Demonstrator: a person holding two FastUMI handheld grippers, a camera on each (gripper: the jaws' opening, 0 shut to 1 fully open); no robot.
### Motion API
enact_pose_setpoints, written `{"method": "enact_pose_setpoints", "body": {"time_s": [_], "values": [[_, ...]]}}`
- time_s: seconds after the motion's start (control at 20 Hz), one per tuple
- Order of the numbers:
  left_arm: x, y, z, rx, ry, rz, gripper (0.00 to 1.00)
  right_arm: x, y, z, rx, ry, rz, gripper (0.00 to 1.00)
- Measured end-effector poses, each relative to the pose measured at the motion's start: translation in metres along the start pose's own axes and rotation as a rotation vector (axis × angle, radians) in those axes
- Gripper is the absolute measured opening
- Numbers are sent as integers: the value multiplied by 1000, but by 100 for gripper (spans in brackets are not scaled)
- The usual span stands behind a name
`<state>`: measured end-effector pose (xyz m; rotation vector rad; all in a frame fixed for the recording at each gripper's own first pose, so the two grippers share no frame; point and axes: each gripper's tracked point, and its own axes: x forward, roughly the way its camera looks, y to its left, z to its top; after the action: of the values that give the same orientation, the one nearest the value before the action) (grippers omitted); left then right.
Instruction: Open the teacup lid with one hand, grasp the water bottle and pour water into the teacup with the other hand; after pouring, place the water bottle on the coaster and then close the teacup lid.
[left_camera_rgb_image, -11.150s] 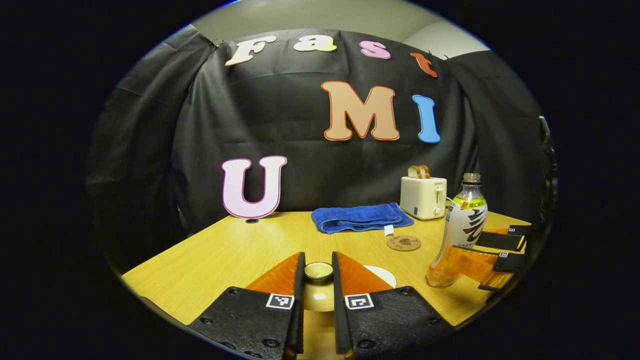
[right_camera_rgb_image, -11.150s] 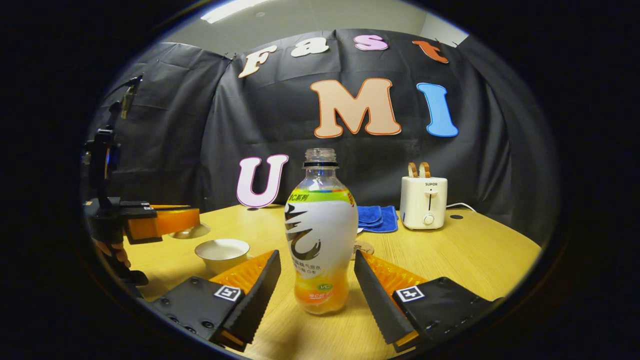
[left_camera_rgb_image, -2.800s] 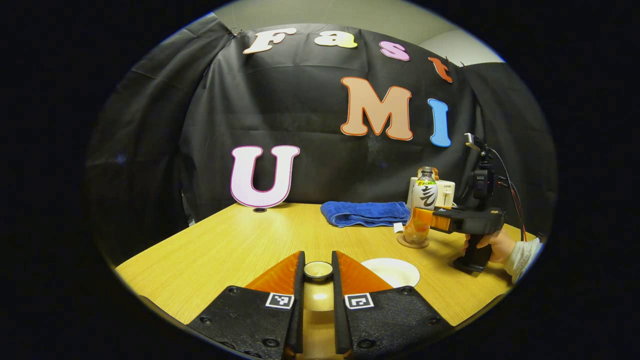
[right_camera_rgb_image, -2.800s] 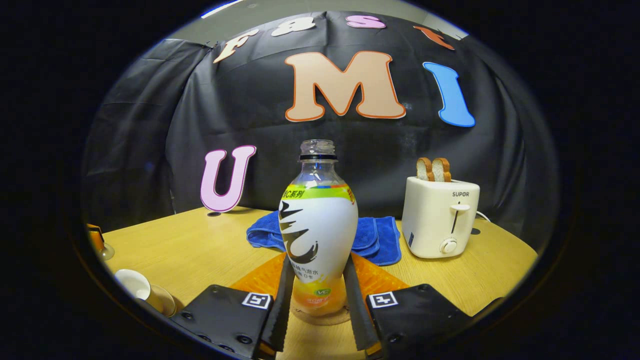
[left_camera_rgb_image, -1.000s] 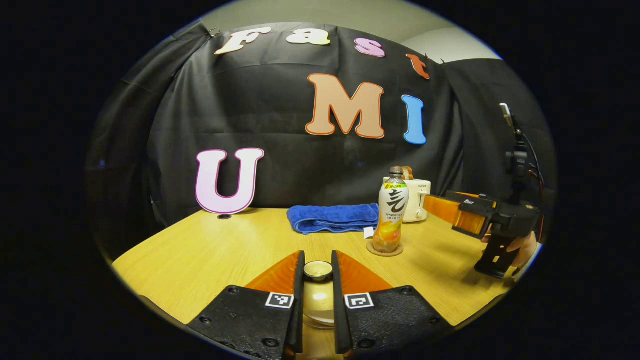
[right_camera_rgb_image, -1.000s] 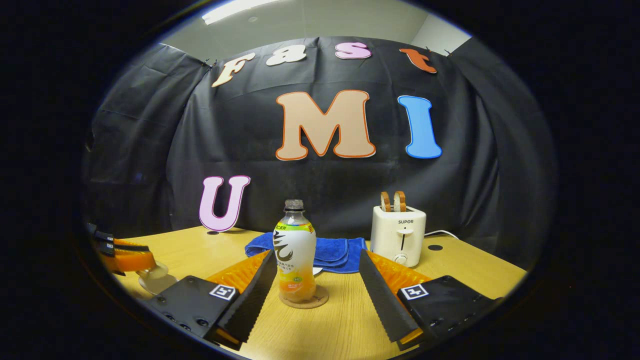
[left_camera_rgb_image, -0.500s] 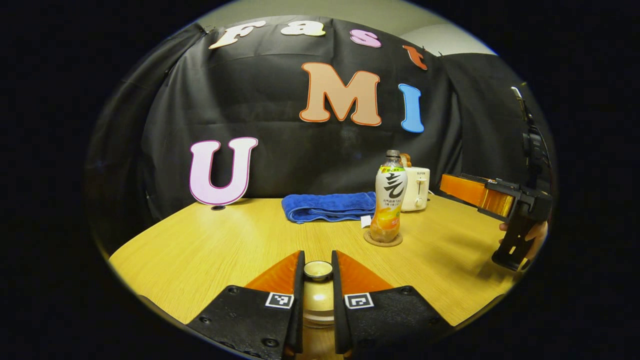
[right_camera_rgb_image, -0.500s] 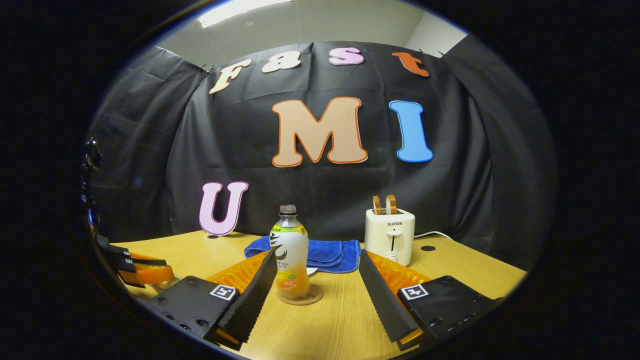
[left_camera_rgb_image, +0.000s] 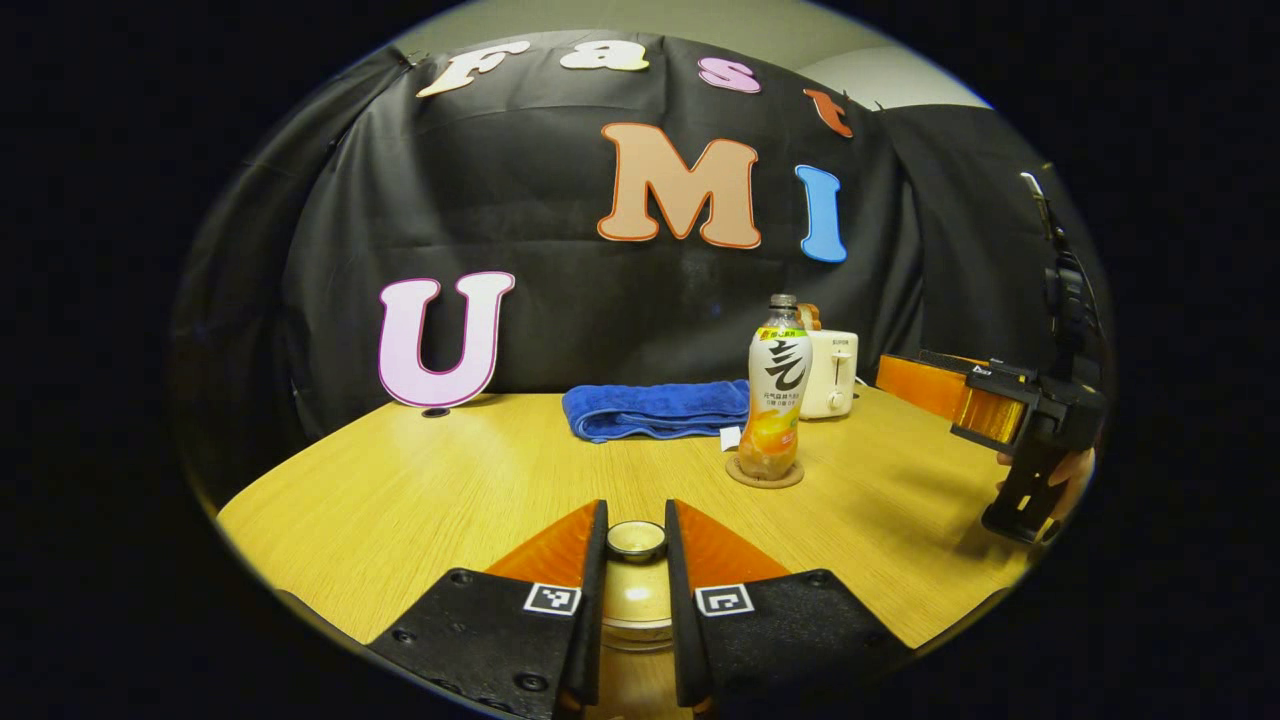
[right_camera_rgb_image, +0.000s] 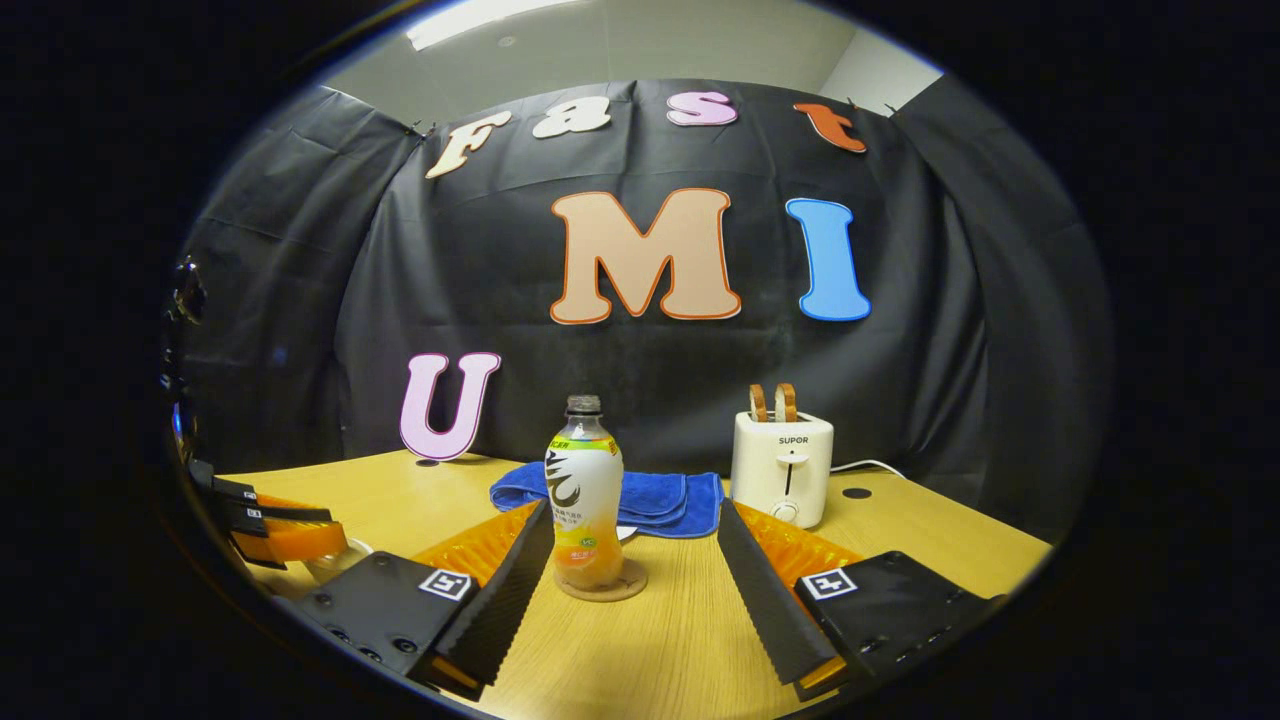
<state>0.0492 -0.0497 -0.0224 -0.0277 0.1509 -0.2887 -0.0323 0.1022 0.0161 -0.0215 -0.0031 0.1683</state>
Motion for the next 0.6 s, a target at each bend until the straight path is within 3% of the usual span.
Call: {"method": "enact_pose_setpoints", "body": {"time_s": [0.2,0.35,0.45,0.6], "values": [[-3,1,7,9,-30,3,33,-1,2,-1,-6,3,4,100],[-3,-1,8,8,-40,-1,46,-2,5,-1,-11,1,8,100],[-5,2,7,6,-39,10,48,-4,6,-2,-8,4,13,100],[-10,11,16,15,-68,46,67,-11,13,2,4,-5,23,100]]}}
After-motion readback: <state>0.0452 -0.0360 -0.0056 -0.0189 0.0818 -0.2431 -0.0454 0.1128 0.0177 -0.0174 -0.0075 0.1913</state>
